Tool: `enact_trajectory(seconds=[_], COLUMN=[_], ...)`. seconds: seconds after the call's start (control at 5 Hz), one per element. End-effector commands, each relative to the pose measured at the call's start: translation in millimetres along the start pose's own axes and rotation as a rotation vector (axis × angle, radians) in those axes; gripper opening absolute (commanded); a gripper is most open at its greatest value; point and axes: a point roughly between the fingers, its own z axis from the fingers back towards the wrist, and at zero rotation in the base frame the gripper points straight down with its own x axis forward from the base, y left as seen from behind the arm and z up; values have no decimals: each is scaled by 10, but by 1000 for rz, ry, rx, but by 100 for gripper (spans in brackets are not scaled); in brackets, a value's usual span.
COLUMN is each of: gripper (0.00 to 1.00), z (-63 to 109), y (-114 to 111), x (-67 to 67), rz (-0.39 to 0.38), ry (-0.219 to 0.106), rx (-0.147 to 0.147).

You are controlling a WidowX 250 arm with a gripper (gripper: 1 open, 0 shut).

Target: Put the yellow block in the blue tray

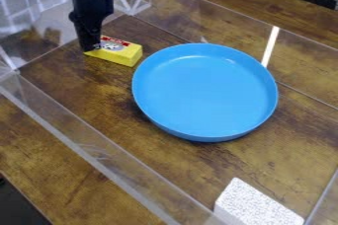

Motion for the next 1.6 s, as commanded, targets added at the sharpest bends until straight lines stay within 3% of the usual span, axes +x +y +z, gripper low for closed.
enact_trajectory(seconds=[0.0, 0.6, 1.4], gripper=[100, 100, 100], z=[-309, -297, -326], y=[-162, -156, -112], x=[-118, 121, 373], rz=[-50, -150, -235], ry=[65, 25, -19], rx=[-74, -41, -27])
